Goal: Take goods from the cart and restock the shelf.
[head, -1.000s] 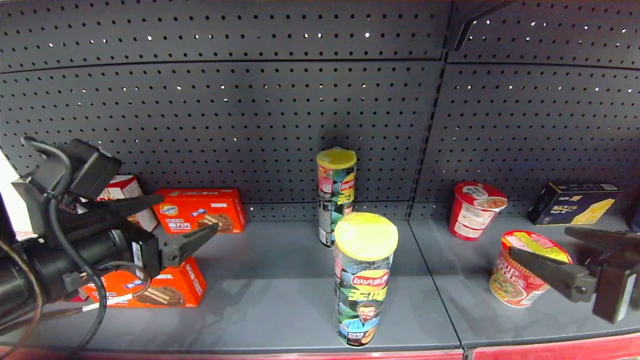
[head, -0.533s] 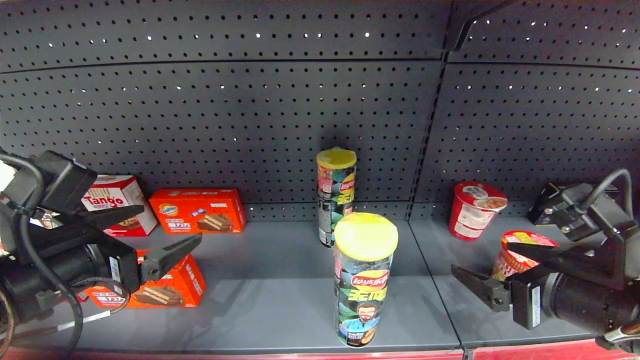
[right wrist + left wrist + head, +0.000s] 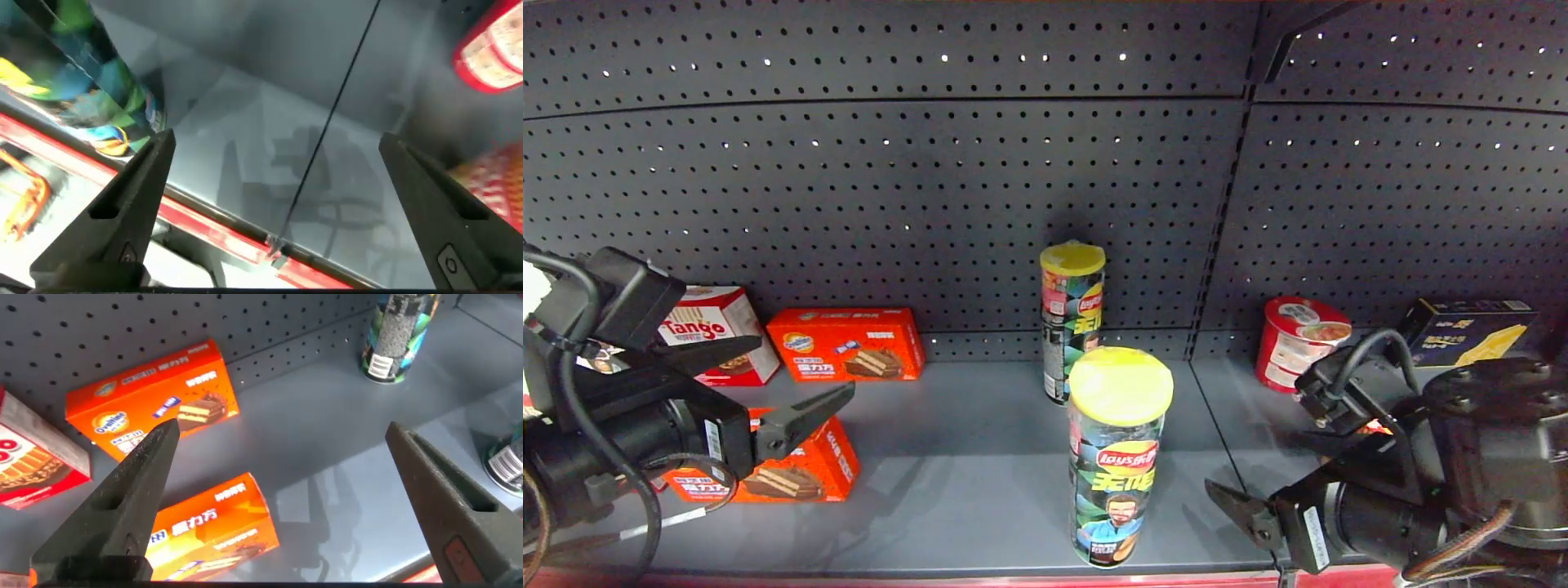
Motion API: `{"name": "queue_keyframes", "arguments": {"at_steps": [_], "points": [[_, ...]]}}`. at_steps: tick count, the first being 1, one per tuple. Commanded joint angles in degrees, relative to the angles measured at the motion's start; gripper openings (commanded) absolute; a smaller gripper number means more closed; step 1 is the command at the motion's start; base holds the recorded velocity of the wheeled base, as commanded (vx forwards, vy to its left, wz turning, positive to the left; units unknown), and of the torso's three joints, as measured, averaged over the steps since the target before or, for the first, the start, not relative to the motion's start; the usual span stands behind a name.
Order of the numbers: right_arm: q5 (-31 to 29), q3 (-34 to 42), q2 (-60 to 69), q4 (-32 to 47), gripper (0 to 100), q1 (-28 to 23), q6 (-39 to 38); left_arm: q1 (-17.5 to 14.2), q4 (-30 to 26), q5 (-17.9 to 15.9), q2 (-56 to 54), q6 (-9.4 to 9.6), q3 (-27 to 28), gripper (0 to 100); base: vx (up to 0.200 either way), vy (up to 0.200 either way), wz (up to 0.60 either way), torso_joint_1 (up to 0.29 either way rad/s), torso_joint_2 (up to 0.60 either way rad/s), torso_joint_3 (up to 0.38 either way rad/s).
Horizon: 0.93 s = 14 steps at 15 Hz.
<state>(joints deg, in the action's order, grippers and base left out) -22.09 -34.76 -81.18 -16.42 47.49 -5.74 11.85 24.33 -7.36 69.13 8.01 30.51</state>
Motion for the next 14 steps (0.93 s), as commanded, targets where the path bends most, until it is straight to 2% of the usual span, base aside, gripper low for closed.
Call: {"name": "queue_keyframes", "arguments": {"at_steps": [1, 7, 14], "points": [[-0.23, -1.28, -3.37, -0.01, 100, 0.67, 0.03, 0.02, 0.10, -0.02, 0.83, -0.01, 0.51, 100, 0.000, 0.000, 0.00, 0.000, 0.00, 0.000], [-0.67, -5.85, -7.86, -0.01, 100, 1.99, -0.06, -0.16, 0.28, -0.02, 1.79, -0.19, 1.30, 100, 0.000, 0.000, 0.00, 0.000, 0.00, 0.000], [-0.67, -7.87, -10.49, -0.01, 100, 3.04, -0.06, -0.42, 0.36, -0.11, 2.94, -0.27, 2.53, 100, 0.000, 0.000, 0.00, 0.000, 0.00, 0.000]]}}
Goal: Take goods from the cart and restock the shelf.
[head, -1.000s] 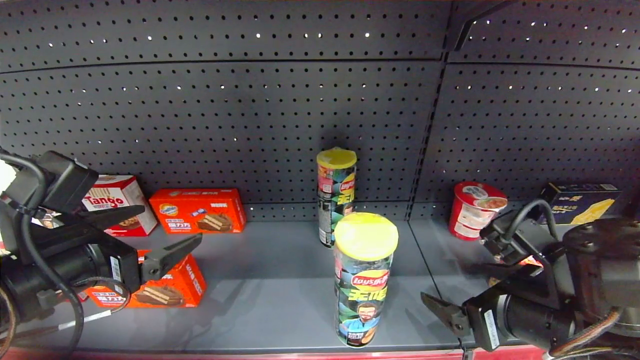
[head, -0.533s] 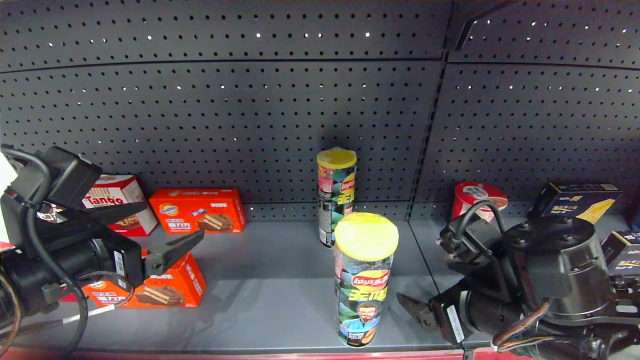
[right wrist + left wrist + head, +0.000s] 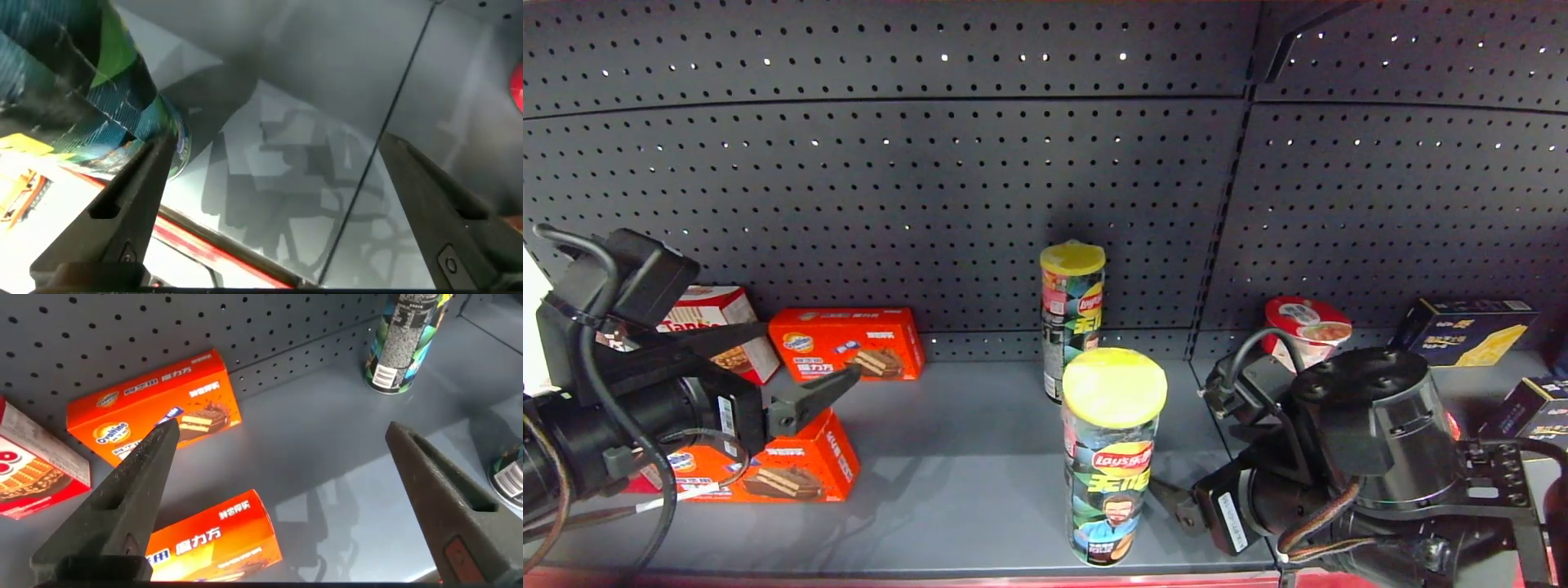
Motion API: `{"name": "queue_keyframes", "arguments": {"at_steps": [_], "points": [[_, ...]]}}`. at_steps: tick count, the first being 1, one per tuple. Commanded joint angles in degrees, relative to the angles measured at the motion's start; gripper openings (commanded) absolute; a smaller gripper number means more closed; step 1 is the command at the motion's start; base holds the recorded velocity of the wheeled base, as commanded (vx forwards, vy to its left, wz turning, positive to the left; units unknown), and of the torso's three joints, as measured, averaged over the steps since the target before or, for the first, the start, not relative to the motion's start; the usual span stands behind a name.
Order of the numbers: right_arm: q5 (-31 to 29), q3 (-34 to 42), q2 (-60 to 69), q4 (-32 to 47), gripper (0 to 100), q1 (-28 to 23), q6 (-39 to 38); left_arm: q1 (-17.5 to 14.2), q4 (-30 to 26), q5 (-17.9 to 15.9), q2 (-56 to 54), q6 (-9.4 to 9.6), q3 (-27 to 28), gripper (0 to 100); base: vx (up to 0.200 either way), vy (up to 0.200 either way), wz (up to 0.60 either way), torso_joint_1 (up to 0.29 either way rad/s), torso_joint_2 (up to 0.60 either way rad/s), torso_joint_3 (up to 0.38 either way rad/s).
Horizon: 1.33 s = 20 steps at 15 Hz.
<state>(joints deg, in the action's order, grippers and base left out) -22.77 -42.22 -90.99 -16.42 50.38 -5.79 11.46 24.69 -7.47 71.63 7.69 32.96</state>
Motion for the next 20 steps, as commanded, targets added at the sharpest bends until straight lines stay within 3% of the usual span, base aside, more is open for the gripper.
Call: {"name": "queue_keyframes", "arguments": {"at_steps": [1, 16, 20], "points": [[0.10, -0.59, -1.12, -0.10, 100, 0.15, -0.01, -0.03, 0.01, 0.00, 0.44, -0.05, 0.08, 100, 0.000, 0.000, 0.00, 0.000, 0.00, 0.000], [0.18, -2.08, -3.23, -0.19, 100, 1.82, -0.19, -1.70, 0.01, -0.17, 1.14, -0.05, -0.53, 100, 0.000, 0.000, 0.00, 0.000, 0.00, 0.000], [-0.08, -1.55, 2.31, -0.19, 100, 1.56, -0.98, -1.70, 0.01, 0.00, -0.26, -0.05, -1.15, 100, 0.000, 0.000, 0.00, 0.000, 0.00, 0.000]]}}
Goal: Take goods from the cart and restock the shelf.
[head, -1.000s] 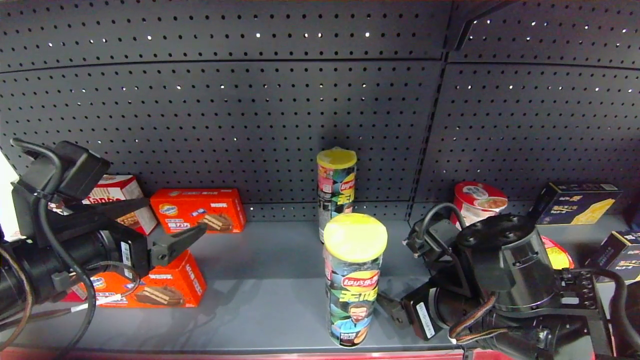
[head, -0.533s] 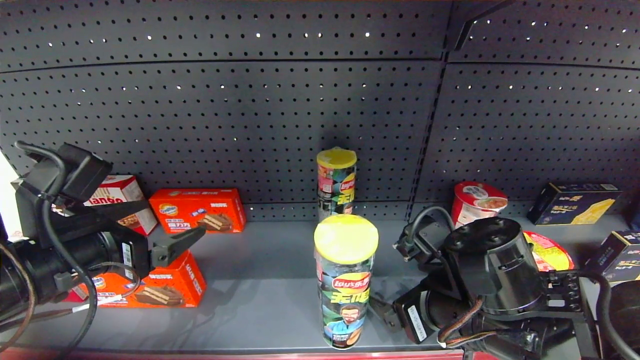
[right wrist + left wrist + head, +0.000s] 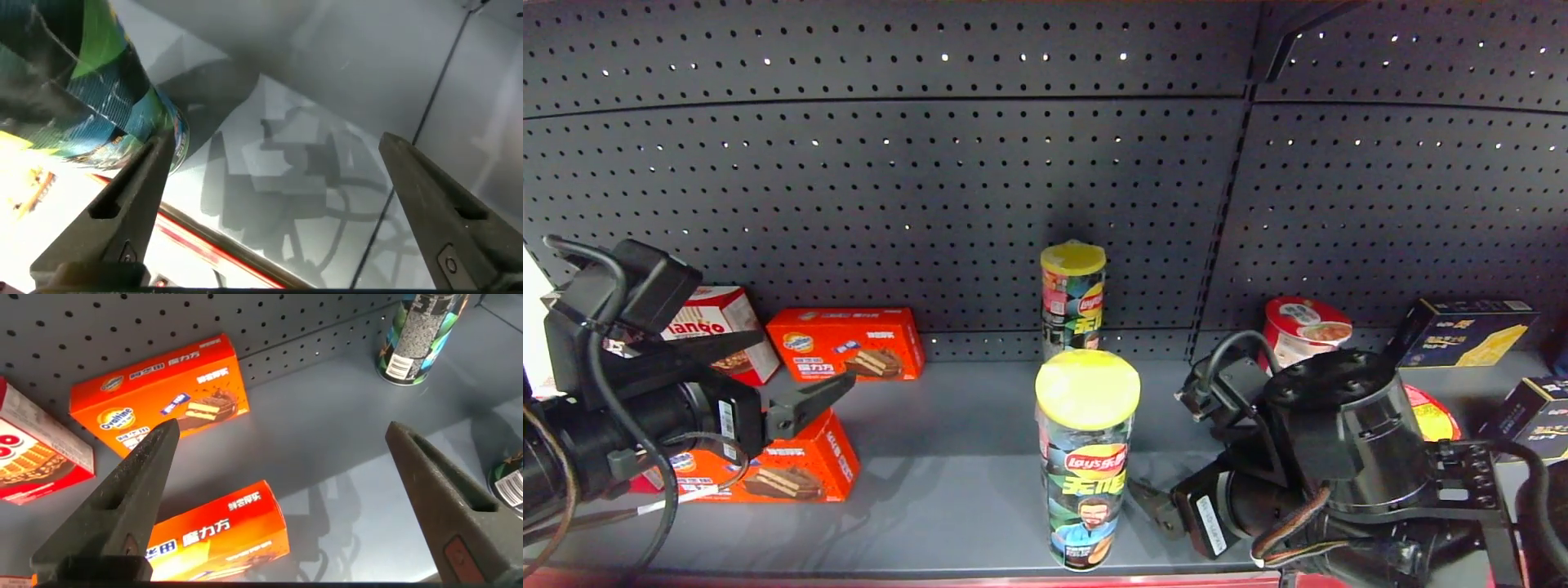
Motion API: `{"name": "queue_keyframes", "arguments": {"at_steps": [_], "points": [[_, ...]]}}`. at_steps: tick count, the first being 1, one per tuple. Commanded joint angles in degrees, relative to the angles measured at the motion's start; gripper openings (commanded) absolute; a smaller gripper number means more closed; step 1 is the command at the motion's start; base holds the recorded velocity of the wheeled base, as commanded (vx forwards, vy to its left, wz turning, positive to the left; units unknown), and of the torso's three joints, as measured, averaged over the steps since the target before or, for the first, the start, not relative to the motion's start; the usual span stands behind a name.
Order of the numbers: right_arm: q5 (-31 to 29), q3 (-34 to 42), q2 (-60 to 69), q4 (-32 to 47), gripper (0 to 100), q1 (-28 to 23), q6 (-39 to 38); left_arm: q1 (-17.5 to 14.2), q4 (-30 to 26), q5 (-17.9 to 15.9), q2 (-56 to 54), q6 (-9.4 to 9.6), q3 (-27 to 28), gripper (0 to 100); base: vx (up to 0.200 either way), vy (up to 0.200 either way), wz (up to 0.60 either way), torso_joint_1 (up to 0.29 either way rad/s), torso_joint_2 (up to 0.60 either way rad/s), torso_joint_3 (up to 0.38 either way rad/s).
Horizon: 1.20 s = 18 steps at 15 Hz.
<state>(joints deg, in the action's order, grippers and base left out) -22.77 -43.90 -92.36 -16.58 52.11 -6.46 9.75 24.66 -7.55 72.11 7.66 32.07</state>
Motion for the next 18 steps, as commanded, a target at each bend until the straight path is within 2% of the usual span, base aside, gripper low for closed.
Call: {"name": "queue_keyframes", "arguments": {"at_steps": [1, 3, 6, 8, 9, 11, 12, 13, 15, 16, 17, 18], "points": [[-0.17, 0.04, 5.43, 0.06, 100, -0.44, -0.57, 0.09, 0.04, 0.08, -1.79, -0.01, -0.61, 100, 0.000, 0.000, 0.00, 0.000, 0.00, 0.000], [-0.43, 0.83, 12.20, 0.14, 100, -2.54, -0.83, -0.35, 0.04, 0.25, -6.19, -0.18, -2.89, 100, 0.000, 0.000, 0.00, 0.000, 0.00, 0.000], [-0.43, 4.44, 20.11, 0.06, 100, -7.11, -0.75, -2.90, 0.04, 0.25, -13.04, -0.18, -7.46, 100, 0.000, 0.000, 0.00, 0.000, 0.00, 0.000], [-0.43, 6.46, 24.77, 0.14, 100, -10.28, -0.75, -3.16, 0.04, 0.51, -17.88, -1.33, -10.19, 100, 0.000, 0.000, 0.00, 0.000, 0.00, 0.000], [-0.43, 7.07, 26.44, 0.14, 100, -11.77, -0.66, -4.57, 0.04, 0.60, -19.81, -2.21, -11.07, 100, 0.000, 0.000, 0.00, 0.000, 0.00, 0.000], [-0.43, 7.16, 29.60, 0.06, 100, -15.90, -0.48, -10.81, -0.05, 0.34, -23.06, -2.73, -12.21, 100, 0.000, 0.000, 0.00, 0.000, 0.00, 0.000], [-0.43, 7.25, 31.27, 0.06, 100, -18.19, -0.39, -12.13, -0.14, 0.34, -24.73, -3.35, -12.91, 100, 0.000, 0.000, 0.00, 0.000, 0.00, 0.000], [-0.43, 7.69, 33.38, 0.14, 100, -20.74, -0.39, -12.30, -0.49, 0.60, -27.02, -4.49, -13.79, 100, 0.000, 0.000, 0.00, 0.000, 0.00, 0.000], [-0.34, 9.53, 36.46, 0.14, 100, -24.69, -0.31, -12.39, -1.02, 0.69, -30.62, -4.93, -15.64, 100, 0.000, 0.000, 0.00, 0.000, 0.00, 0.000], [-0.26, 12.43, 40.32, 0.14, 100, -29.09, 0.13, -12.39, -2.34, 1.92, -34.84, -4.93, -18.36, 100, 0.000, 0.000, 0.00, 0.000, 0.00, 0.000], [-0.17, 13.75, 42.17, 0.14, 100, -31.37, 1.10, -12.39, -3.30, 2.45, -36.69, -4.93, -19.42, 100, 0.000, 0.000, 0.00, 0.000, 0.00, 0.000], [0.27, 18.06, 47.71, 0.14, 100, -37.96, 3.74, -12.30, -6.56, 2.62, -42.05, -5.02, -21.61, 100, 0.000, 0.000, 0.00, 0.000, 0.00, 0.000]]}}
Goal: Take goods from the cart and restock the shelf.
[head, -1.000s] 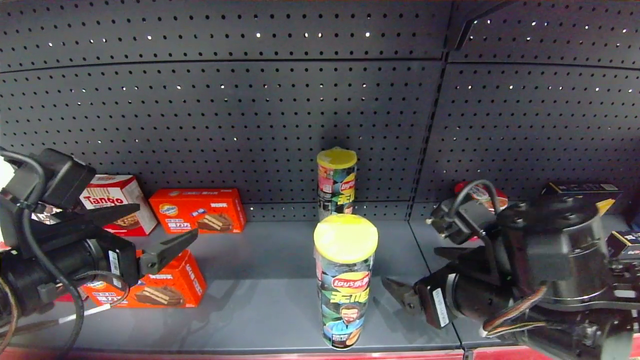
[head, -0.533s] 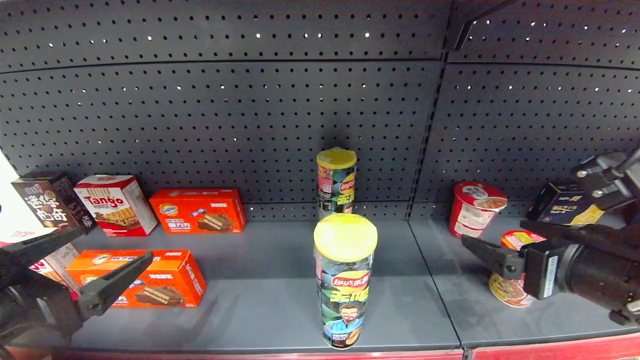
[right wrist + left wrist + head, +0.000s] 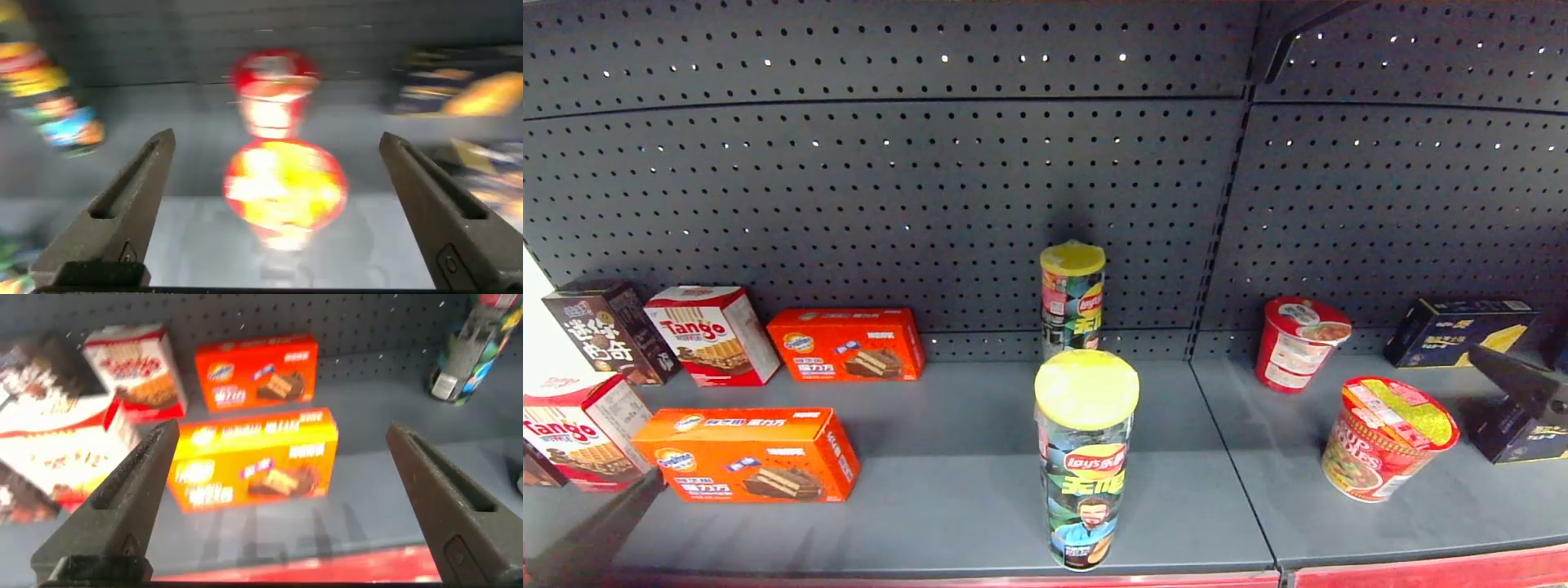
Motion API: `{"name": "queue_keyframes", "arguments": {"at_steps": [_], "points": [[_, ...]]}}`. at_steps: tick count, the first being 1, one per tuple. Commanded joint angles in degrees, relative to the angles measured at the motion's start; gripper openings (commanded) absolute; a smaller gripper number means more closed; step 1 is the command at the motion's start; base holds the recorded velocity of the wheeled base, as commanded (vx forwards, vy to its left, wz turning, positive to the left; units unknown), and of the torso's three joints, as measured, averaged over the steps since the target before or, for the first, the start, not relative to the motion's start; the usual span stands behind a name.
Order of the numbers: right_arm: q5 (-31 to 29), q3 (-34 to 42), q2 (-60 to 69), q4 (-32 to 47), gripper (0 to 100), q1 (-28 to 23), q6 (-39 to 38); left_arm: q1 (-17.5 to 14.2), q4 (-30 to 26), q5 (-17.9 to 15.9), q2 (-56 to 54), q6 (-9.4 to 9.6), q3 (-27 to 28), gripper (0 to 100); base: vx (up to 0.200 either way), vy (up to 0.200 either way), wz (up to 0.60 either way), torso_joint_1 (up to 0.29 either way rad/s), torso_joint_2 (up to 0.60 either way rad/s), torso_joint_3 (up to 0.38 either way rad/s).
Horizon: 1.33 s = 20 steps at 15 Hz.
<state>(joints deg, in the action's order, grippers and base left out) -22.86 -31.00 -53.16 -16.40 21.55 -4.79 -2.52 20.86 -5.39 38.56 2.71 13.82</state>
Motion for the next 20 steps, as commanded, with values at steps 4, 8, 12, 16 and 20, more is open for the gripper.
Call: {"name": "queue_keyframes", "arguments": {"at_steps": [4, 8, 12, 16, 20], "points": [[-0.52, 17.03, 24.34, 2.42, 100, -11.80, 6.64, 0.06, -14.35, 0.47, -18.34, -0.07, -3.72, 100, 0.000, 0.000, 0.00, 0.000, 0.00, 0.000], [-0.26, 20.01, 34.00, 11.12, 100, -20.23, 7.08, -0.11, -14.97, 0.47, -23.71, -0.16, -6.35, 100, 0.000, 0.000, 0.00, 0.000, 0.00, 0.000], [4.93, 26.61, 46.57, 12.00, 100, -21.47, 7.16, 0.15, -27.01, 0.29, -35.31, -0.07, -7.41, 100, 0.000, 0.000, 0.00, 0.000, 0.00, 0.000], [12.93, 29.86, 53.16, 13.94, 100, -21.55, 6.72, 0.33, -25.43, 0.82, -35.13, 0.72, -10.75, 100, 0.000, 0.000, 0.00, 0.000, 0.00, 0.000], [15.65, 29.95, 53.16, 14.64, 100, -21.55, 6.46, 0.33, -22.88, 0.64, -35.04, 0.19, -11.63, 100, 0.000, 0.000, 0.00, 0.000, 0.00, 0.000]]}}
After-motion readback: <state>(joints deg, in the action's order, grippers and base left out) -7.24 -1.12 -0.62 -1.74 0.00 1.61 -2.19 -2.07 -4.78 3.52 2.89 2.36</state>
